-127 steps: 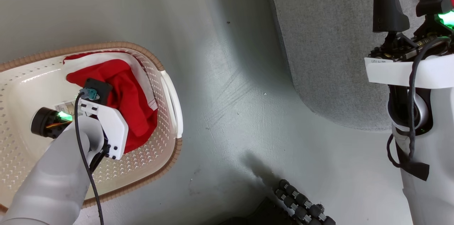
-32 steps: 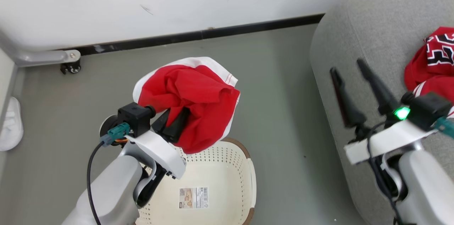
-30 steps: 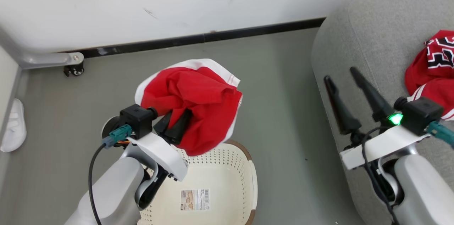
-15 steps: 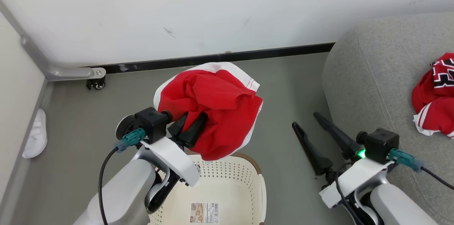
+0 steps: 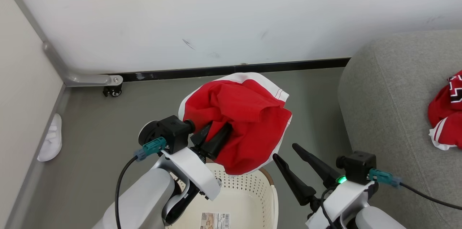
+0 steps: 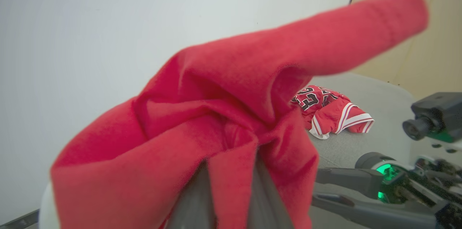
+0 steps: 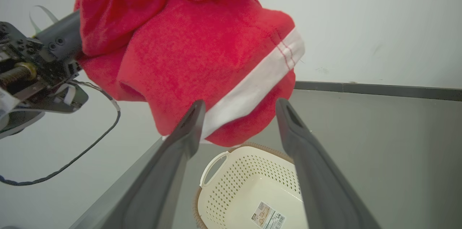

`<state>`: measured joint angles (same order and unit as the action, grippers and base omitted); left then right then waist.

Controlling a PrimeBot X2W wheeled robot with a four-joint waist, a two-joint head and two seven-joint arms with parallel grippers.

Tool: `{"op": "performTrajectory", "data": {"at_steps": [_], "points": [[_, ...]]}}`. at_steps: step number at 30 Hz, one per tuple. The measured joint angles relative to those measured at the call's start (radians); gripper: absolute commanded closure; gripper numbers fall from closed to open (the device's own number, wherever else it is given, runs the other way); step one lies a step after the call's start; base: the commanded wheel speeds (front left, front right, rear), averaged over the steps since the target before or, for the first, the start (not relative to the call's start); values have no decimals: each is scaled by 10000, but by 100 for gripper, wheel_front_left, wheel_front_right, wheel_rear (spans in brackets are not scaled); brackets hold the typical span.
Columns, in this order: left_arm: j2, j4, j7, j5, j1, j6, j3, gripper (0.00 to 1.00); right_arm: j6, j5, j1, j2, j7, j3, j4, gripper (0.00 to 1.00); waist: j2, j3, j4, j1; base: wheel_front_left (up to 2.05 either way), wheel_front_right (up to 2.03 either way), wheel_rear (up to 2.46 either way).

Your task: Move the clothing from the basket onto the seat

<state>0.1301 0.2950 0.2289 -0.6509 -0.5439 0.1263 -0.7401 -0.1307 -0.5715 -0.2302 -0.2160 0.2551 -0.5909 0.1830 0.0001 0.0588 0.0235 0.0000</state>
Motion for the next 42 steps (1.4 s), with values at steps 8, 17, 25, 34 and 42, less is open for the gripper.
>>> {"op": "performTrajectory", "data": {"at_steps": [8,17,25,34,42], "points": [[-12,-387,-211,-79,0,0,-54,100,0,-1099,-58,211,0,-533,161,0,0,42,220,0,0,0,0],[-6,-663,-366,-299,4,0,-125,100,0,-2257,-732,297,0,-849,132,0,0,152,412,0,0,0,0],[-19,-955,-430,-408,17,0,-146,100,0,-3051,-1063,151,-2,-1697,692,0,0,252,501,0,0,0,0],[-15,-1168,-523,-470,31,0,-176,100,0,-4171,-1688,253,0,-1870,798,0,0,304,532,0,0,0,0],[12,-1252,-577,-527,34,0,-186,100,0,-4472,-2013,240,-2,-2280,802,100,0,320,547,0,0,0,0]]}}
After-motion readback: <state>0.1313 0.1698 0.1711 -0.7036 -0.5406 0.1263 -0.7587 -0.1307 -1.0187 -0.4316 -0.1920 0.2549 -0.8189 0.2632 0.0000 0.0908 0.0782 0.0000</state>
